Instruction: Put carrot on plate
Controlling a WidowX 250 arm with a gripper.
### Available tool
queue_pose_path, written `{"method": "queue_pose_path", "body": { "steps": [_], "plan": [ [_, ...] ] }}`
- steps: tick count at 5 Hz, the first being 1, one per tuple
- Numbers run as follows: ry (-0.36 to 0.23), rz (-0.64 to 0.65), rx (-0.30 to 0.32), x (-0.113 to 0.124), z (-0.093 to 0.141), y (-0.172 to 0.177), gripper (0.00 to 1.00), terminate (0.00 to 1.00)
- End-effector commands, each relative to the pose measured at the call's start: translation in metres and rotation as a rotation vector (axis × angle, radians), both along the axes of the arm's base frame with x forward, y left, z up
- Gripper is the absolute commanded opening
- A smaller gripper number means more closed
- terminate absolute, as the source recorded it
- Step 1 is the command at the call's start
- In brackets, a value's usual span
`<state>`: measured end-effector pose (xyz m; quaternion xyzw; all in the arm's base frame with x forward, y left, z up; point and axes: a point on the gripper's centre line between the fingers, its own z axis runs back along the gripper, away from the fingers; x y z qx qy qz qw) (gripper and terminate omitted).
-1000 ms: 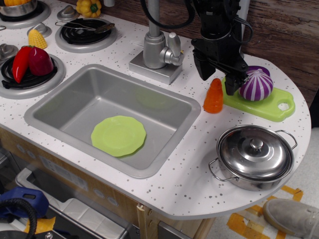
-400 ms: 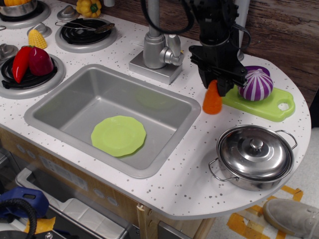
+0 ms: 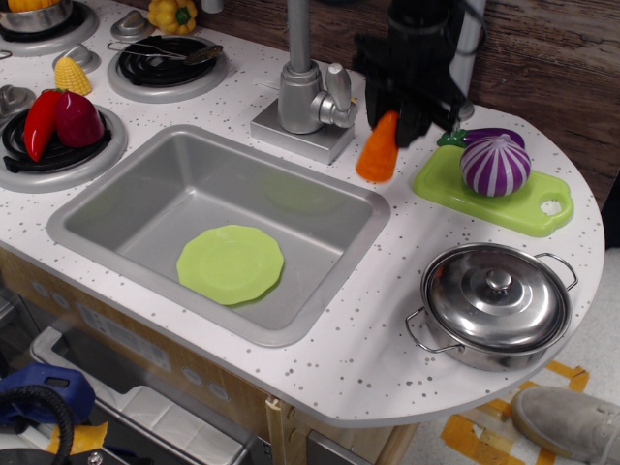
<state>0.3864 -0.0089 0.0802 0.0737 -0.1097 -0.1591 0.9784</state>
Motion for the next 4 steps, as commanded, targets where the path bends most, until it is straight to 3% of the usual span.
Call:
{"method": "queue_pose_path", "body": {
  "steps": [1, 4],
  "plan": [
    [-0.057, 0.042, 0.030, -0.024, 0.012, 0.041, 0.00, 0.00],
    [-0.093, 0.117, 0.016, -0.077, -0.057, 0.093, 0.00, 0.00]
  ]
}}
